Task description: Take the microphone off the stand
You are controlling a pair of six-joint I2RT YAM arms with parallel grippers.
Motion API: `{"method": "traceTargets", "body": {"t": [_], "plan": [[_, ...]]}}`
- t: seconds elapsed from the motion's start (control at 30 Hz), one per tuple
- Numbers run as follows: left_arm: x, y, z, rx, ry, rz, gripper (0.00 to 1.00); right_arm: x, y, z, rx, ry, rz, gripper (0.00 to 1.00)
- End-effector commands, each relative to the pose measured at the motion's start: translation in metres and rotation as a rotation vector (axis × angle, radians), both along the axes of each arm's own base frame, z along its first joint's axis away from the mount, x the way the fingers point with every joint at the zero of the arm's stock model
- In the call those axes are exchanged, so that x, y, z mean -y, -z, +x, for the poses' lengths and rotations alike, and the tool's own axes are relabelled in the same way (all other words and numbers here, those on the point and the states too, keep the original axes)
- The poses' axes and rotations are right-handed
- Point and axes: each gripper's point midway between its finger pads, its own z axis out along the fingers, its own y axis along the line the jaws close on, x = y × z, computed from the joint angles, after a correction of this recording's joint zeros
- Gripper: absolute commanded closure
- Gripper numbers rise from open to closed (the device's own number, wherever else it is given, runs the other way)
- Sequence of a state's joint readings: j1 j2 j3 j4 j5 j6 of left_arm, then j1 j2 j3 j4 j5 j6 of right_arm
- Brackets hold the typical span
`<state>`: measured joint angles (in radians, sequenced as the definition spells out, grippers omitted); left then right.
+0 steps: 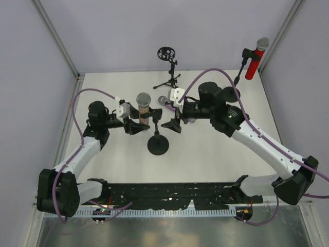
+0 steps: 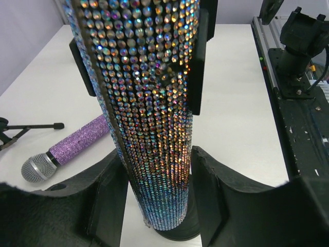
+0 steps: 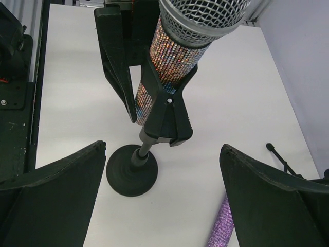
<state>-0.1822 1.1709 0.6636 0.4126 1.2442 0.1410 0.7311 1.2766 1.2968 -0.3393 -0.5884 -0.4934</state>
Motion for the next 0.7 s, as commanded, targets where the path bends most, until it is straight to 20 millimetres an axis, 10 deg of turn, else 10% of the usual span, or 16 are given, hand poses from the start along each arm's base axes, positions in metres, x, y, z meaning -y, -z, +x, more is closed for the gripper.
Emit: {"method": "traceTargets", "body": {"t": [0.0,0.67], "plan": [[0.003,-0.015,-0.008,0.052,0.041,-0.037,0.48,-0.002,-0.024,0.009,0.050,0.038,0.068,0.05],[0.005,-0.022,-0.010,0.027,0.027,-0.066,0.48,-0.027,-0.016,0.003,-0.064,-0.042,0.117,0.02]]}}
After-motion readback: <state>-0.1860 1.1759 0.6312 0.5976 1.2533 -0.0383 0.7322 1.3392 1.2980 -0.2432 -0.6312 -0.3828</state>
